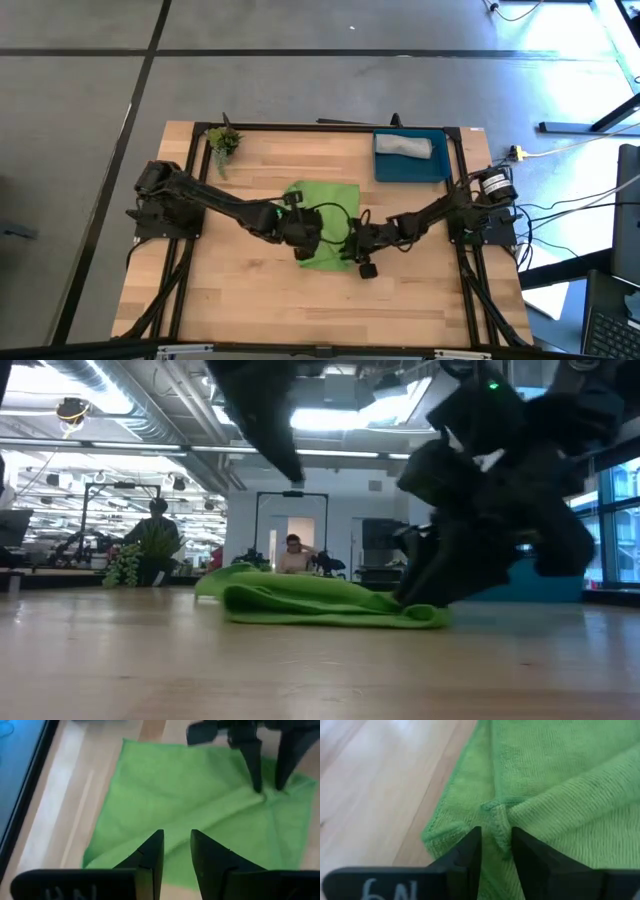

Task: Roll microfiber towels into tight, uniform cylinder then place into a basket
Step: Fold the green microfiber cloth

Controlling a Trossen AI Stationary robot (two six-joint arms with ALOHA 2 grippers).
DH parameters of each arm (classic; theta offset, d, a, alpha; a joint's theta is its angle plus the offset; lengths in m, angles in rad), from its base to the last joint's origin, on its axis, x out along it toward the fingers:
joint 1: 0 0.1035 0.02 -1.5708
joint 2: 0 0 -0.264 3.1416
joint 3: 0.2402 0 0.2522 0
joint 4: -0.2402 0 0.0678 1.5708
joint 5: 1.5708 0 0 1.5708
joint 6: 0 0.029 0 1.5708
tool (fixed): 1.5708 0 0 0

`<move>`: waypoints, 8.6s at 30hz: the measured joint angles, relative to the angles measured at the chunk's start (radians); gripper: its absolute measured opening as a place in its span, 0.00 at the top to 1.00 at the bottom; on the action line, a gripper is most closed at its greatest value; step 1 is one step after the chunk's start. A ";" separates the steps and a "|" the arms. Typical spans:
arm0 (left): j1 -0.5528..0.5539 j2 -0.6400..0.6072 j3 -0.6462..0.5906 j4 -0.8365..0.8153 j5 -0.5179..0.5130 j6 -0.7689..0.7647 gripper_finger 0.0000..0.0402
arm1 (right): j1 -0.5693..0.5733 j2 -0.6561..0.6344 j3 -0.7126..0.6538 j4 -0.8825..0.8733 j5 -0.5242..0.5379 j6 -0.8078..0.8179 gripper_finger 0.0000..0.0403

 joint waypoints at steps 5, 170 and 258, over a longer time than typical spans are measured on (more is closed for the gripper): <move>-0.055 -0.045 0.000 -0.108 -0.011 -0.119 0.79 | -0.002 -0.015 0.079 -0.018 0.001 -0.075 0.73; 0.457 0.008 -0.260 0.681 0.503 0.038 0.72 | -0.072 -0.357 0.329 -0.774 0.204 -0.172 0.73; 0.188 -0.307 -0.260 0.201 0.150 -0.130 0.70 | -0.572 0.048 0.329 -0.553 -0.034 0.012 0.74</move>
